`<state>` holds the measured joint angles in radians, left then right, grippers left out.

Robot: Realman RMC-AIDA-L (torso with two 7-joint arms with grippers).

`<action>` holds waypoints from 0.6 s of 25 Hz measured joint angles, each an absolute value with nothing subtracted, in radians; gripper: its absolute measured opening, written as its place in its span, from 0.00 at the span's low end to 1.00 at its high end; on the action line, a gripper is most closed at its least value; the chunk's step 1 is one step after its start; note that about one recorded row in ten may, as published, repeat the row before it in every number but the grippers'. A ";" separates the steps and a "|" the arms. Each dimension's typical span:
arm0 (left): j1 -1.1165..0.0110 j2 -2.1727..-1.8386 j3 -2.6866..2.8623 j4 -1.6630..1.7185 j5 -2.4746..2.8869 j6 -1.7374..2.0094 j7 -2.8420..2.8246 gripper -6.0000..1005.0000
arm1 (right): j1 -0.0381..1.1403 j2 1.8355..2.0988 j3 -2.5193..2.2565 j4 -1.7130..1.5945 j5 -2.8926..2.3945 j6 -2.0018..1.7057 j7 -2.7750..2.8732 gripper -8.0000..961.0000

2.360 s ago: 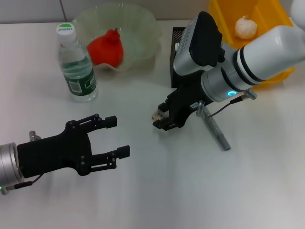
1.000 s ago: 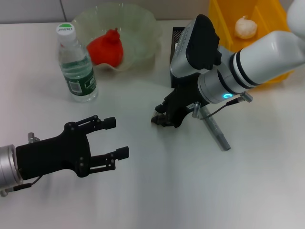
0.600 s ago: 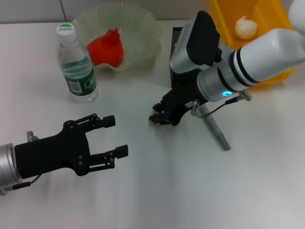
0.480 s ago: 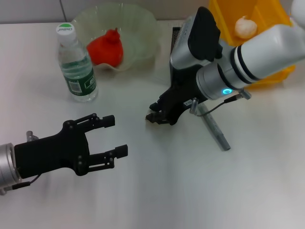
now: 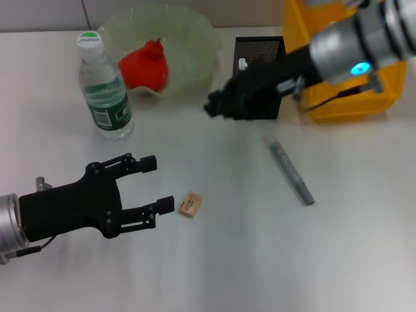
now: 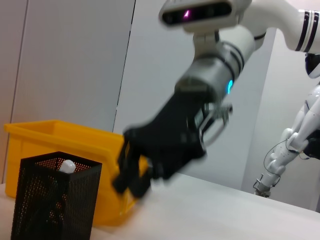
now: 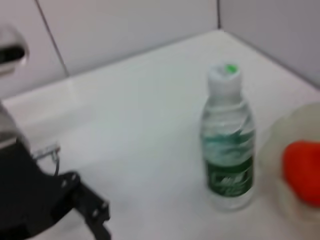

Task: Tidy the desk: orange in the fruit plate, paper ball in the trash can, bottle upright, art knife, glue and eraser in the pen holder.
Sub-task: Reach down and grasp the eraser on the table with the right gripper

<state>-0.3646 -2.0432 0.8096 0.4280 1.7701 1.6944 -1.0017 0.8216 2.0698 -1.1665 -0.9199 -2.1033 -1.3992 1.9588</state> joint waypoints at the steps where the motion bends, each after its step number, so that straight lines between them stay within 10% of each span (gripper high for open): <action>1: -0.365 -2.043 0.809 0.428 1.770 1.694 -1.002 0.81 | 0.819 2.069 -1.135 -0.938 -2.112 -1.418 1.965 0.22; 15: -0.366 -2.022 0.814 0.433 1.777 1.700 -1.025 0.81 | 0.909 2.076 -1.249 -0.802 -2.184 -1.456 1.925 0.34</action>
